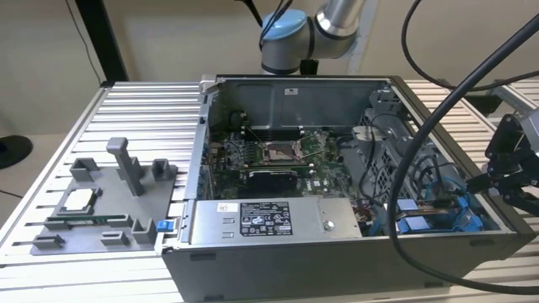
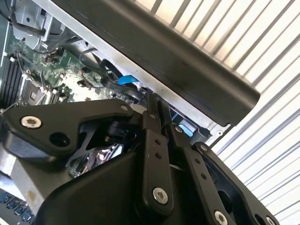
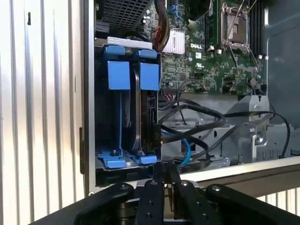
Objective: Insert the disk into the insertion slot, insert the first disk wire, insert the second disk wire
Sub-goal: 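Insert the second disk wire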
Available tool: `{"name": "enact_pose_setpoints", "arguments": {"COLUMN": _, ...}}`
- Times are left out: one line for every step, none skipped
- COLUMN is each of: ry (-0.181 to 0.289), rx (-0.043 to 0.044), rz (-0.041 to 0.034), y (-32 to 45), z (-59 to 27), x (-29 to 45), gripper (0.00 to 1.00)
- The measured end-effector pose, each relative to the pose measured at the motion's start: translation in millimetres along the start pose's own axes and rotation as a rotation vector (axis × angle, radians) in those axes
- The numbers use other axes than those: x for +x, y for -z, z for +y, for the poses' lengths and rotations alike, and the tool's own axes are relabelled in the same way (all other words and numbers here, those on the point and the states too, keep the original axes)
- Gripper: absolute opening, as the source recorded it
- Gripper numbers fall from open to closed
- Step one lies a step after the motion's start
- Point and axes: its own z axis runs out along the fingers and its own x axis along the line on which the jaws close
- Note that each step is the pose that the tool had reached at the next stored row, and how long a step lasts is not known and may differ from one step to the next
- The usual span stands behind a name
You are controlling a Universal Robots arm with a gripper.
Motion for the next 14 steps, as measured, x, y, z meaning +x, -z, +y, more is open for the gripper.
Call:
{"name": "enact_pose_setpoints", "arguments": {"ry": 0.000, "rx": 0.0002, "rz": -0.0033, "y": 2.3, "z": 1.1, "x": -0.9, "gripper": 0.00}}
{"name": "enact_pose_setpoints", "arguments": {"ry": -0.001, "rx": 0.0004, "rz": -0.0058, "y": 4.7, "z": 2.4, "x": -1.9, "gripper": 0.00}}
{"name": "enact_pose_setpoints", "arguments": {"ry": -0.002, "rx": 0.0008, "rz": -0.0084, "y": 7.4, "z": 4.3, "x": -2.9, "gripper": 0.00}}
{"name": "enact_pose_setpoints", "arguments": {"ry": -0.003, "rx": 0.0014, "rz": -0.0100, "y": 9.7, "z": 6.2, "x": -3.9, "gripper": 0.00}}
{"name": "enact_pose_setpoints", "arguments": {"ry": -0.004, "rx": 0.0022, "rz": -0.0113, "y": 11.5, "z": 8.1, "x": -4.6, "gripper": 0.00}}
{"name": "enact_pose_setpoints", "arguments": {"ry": -0.005, "rx": 0.0031, "rz": -0.0122, "y": 13.2, "z": 10.4, "x": -5.3, "gripper": 0.00}}
{"name": "enact_pose_setpoints", "arguments": {"ry": -0.007, "rx": 0.0040, "rz": -0.0128, "y": 14.5, "z": 12.6, "x": -5.8, "gripper": 0.00}}
{"name": "enact_pose_setpoints", "arguments": {"ry": -0.008, "rx": 0.0048, "rz": -0.0133, "y": 15.5, "z": 14.8, "x": -6.2, "gripper": 0.00}}
{"name": "enact_pose_setpoints", "arguments": {"ry": -0.010, "rx": 0.0056, "rz": -0.0137, "y": 16.0, "z": 16.9, "x": -6.4, "gripper": 0.00}}
{"name": "enact_pose_setpoints", "arguments": {"ry": -0.011, "rx": 0.0065, "rz": -0.0136, "y": 16.6, "z": 19.4, "x": -6.6, "gripper": 0.00}}
{"name": "enact_pose_setpoints", "arguments": {"ry": -0.012, "rx": 0.0075, "rz": -0.0137, "y": 16.9, "z": 21.8, "x": -6.8, "gripper": 0.00}}
{"name": "enact_pose_setpoints", "arguments": {"ry": -0.014, "rx": 0.0083, "rz": -0.0139, "y": 16.9, "z": 24.2, "x": -6.9, "gripper": 0.00}}
{"name": "enact_pose_setpoints", "arguments": {"ry": -0.015, "rx": 0.0093, "rz": -0.0141, "y": 17.0, "z": 26.5, "x": -7.0, "gripper": 0.00}}
{"name": "enact_pose_setpoints", "arguments": {"ry": -0.017, "rx": 0.0102, "rz": -0.0140, "y": 17.1, "z": 28.8, "x": -7.2, "gripper": 0.00}}
